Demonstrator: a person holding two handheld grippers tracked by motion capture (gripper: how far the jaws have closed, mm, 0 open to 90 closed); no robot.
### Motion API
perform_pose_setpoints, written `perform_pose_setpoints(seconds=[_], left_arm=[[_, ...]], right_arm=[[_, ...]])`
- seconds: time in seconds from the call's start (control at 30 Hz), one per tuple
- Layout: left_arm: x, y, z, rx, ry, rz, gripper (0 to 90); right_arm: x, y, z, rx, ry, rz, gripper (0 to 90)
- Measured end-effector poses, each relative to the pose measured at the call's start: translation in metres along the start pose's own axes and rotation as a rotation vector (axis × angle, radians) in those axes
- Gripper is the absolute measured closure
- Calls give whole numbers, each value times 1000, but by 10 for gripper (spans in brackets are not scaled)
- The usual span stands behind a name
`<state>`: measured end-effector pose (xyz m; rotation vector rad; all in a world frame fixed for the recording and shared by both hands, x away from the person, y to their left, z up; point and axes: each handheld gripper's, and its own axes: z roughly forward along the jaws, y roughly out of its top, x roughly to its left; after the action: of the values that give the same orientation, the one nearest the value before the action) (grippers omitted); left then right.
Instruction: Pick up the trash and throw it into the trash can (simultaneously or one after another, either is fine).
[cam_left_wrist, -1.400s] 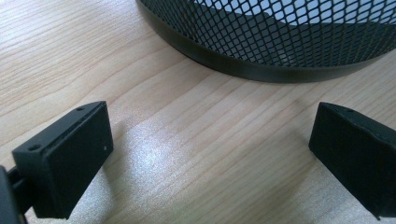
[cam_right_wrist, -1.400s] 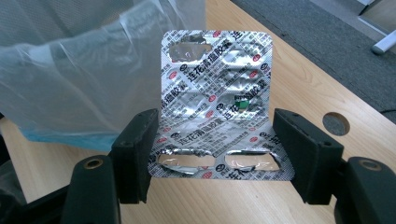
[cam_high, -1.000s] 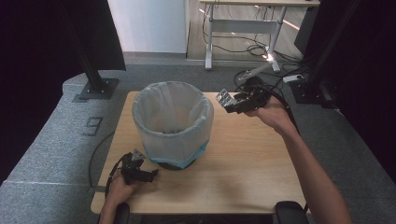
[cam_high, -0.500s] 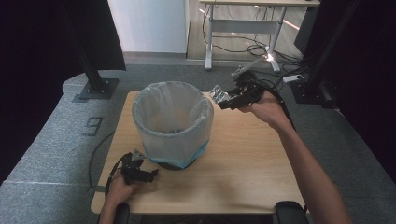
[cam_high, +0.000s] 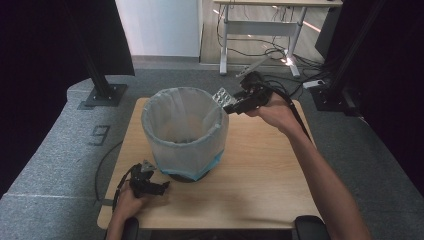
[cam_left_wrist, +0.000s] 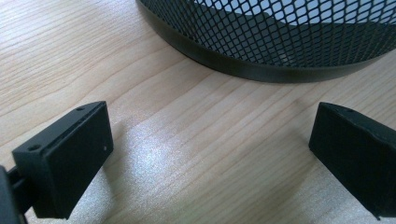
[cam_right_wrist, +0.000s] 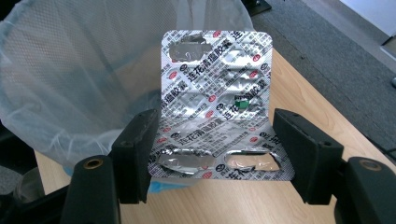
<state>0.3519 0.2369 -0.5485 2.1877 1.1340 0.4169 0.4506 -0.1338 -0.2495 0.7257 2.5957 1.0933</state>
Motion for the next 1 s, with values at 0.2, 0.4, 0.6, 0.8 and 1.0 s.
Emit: perform_pose_setpoints(seconds=[0.2,0.4,0.6,0.8,1.0], left_arm=[[0,0,0,0,0,0,0],[0,0,0,0,0,0,0],[0,0,0,0,0,0,0],[0,0,0,0,0,1,0],[0,0,0,0,0,0,0]], right_arm=[[7,13,9,0,8,-20,332],[12,23,18,1,16,-27,332],[18,32,28,1,29,-51,332],[25,39,39,2,36,-66,332],[31,44,51,7,40,-76,332]])
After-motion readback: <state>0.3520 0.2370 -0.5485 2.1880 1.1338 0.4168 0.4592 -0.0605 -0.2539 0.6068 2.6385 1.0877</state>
